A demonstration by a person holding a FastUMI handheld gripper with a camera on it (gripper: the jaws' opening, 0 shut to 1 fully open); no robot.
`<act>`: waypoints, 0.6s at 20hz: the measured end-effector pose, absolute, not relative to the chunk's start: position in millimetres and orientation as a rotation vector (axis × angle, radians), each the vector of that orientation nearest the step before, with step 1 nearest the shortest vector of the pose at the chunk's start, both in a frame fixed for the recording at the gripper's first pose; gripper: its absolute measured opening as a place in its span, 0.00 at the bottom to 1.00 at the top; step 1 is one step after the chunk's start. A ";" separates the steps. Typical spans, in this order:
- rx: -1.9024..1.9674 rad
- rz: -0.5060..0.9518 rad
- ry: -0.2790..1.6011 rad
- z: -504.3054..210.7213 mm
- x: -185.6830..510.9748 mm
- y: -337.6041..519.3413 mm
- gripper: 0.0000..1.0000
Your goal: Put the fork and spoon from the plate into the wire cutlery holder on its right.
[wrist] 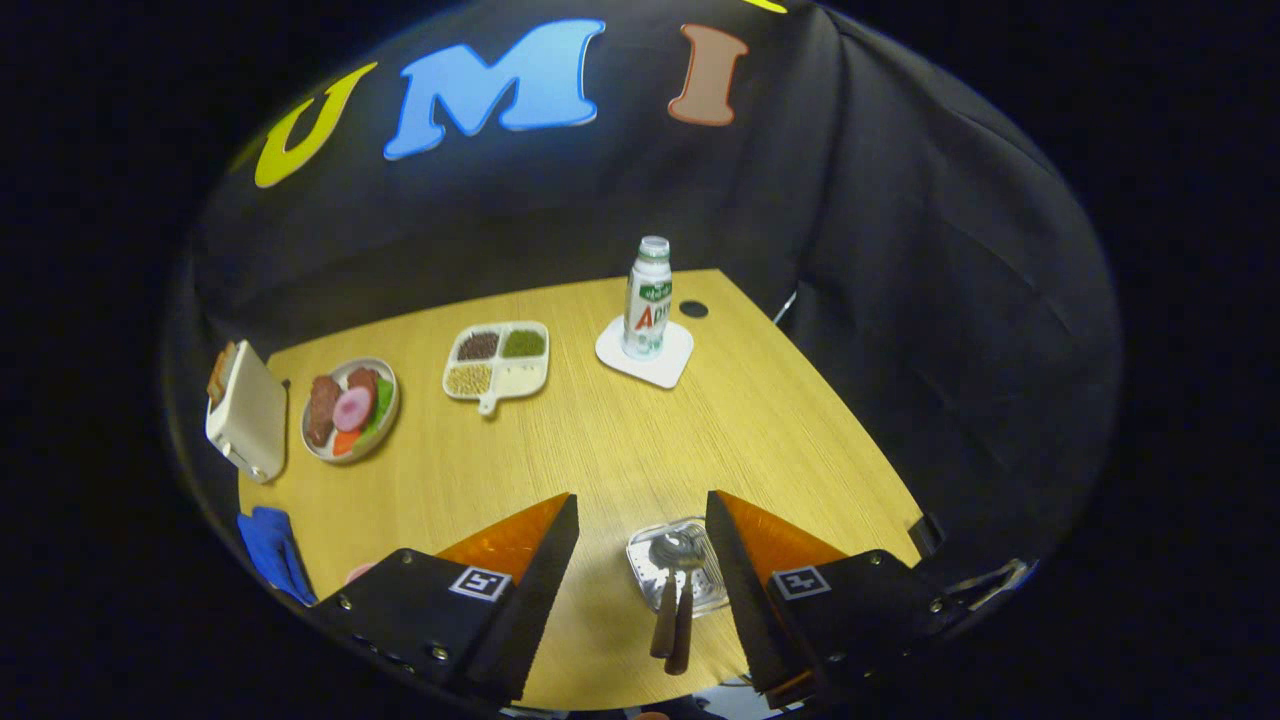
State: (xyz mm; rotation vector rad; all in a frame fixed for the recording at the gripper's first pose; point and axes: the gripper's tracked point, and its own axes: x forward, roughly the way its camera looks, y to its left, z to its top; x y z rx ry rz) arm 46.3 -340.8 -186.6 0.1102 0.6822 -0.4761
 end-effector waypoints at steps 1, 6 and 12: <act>0.093 -0.472 0.608 -167.4 49.5 -341.0 0.80; 0.048 -0.403 0.308 -73.3 69.9 -319.3 0.80; 0.015 -0.334 0.099 -12.4 86.2 -284.5 0.79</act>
